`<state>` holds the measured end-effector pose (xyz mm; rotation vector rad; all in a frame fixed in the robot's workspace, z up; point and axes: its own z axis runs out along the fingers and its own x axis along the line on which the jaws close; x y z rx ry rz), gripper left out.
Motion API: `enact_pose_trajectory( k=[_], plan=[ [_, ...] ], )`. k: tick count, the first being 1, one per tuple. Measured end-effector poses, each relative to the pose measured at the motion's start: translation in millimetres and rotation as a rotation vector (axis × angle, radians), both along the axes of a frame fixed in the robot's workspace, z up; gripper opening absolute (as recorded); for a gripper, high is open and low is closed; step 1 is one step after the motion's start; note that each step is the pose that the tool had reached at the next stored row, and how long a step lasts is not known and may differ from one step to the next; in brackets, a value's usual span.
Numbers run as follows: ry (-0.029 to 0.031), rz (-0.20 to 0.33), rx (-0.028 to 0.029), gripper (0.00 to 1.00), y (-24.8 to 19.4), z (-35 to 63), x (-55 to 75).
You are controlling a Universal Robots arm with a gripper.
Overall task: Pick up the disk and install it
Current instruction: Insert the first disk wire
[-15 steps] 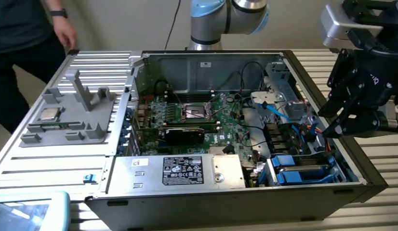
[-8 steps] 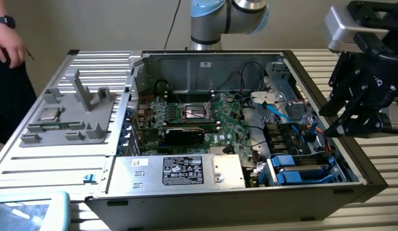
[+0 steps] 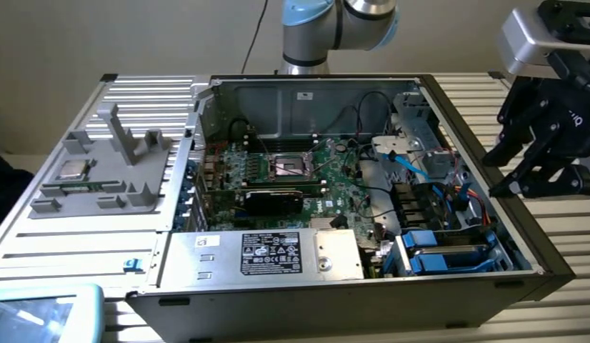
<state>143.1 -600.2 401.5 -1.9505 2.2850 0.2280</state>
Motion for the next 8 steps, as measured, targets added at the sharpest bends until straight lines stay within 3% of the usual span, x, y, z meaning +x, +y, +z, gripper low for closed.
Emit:
enact_pose_trajectory(
  k=[2, 4, 8],
  plan=[
    [0.0, 0.009, 0.0153, 0.44, 0.0, -0.1, 0.9],
    [0.0002, 0.019, 0.0244, 0.44, -0.1, -0.4, 1.1],
    [0.0008, 0.043, 0.0276, 0.44, -1.0, -1.0, 1.2]
  ],
)
